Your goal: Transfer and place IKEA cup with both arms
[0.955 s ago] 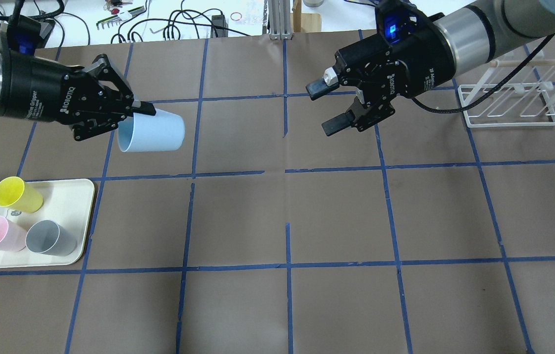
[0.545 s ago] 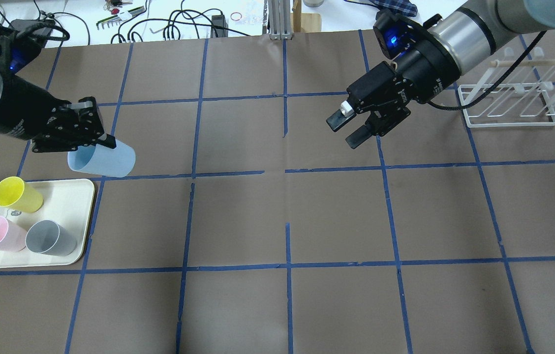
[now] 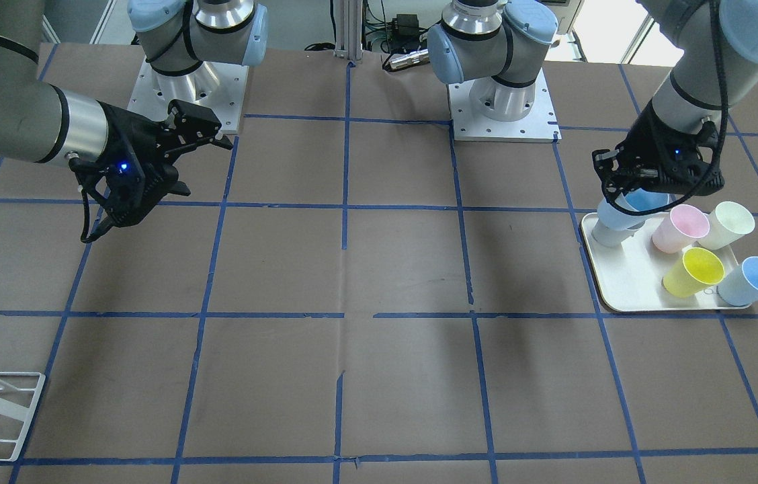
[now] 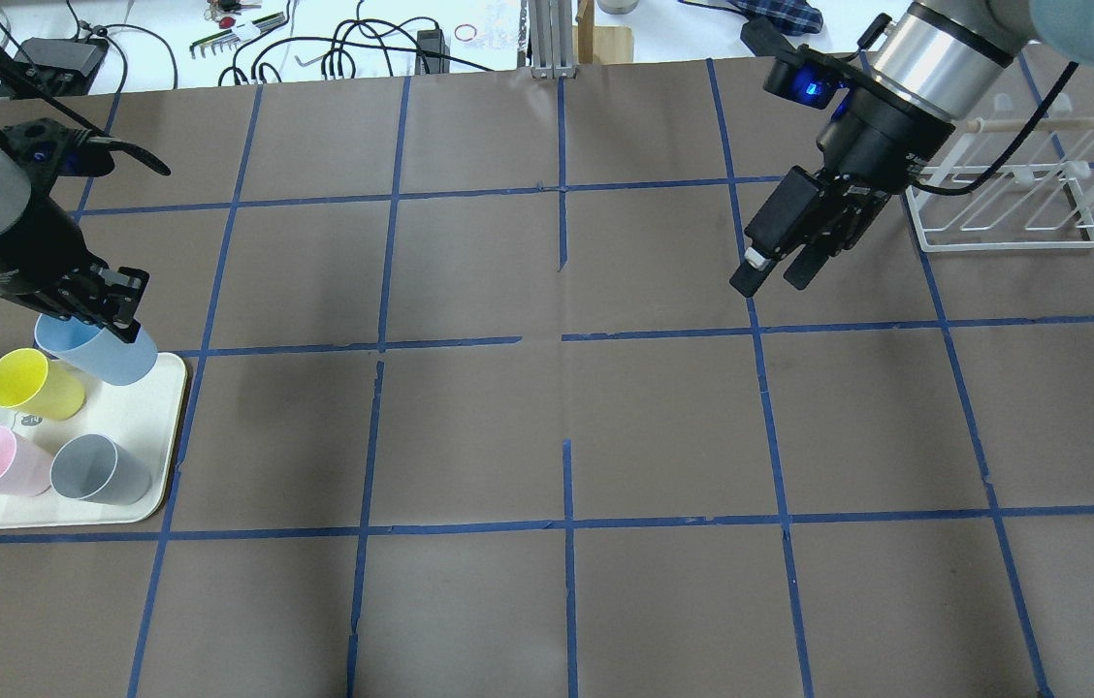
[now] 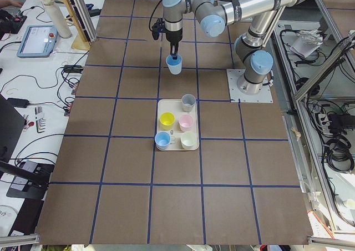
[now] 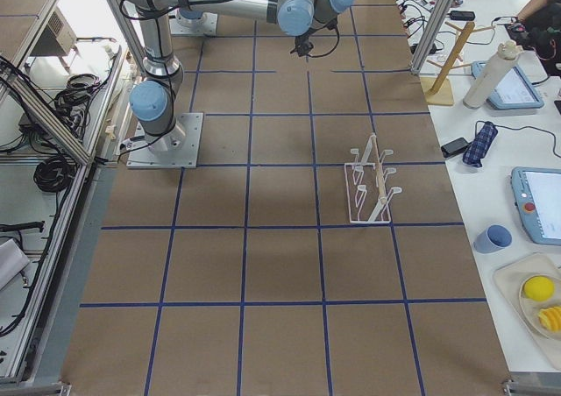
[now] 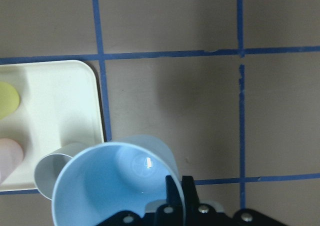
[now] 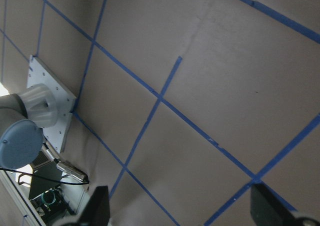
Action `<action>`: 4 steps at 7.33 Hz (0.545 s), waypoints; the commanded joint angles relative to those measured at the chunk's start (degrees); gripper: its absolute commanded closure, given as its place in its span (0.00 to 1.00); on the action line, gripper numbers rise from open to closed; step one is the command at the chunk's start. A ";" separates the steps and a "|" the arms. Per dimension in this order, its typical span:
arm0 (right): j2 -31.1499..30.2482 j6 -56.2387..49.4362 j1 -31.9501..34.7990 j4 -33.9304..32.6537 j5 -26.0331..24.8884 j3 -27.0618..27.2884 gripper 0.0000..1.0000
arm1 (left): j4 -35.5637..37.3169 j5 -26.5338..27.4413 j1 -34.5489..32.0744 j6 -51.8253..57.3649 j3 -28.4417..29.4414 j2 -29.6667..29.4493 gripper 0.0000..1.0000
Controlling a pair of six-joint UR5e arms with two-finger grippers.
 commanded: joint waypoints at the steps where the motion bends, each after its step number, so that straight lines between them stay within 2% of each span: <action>1: -0.60 6.89 0.34 -5.75 -8.94 -0.13 0.00 | 5.21 2.51 0.02 3.12 0.32 -6.19 1.00; 2: -0.78 11.98 0.52 -7.34 -13.15 -0.21 0.00 | 5.93 2.51 0.45 3.12 0.15 -7.95 1.00; 4: -2.18 18.06 2.27 -10.06 -16.87 0.05 0.00 | 9.59 2.34 5.88 6.79 -0.81 -11.46 1.00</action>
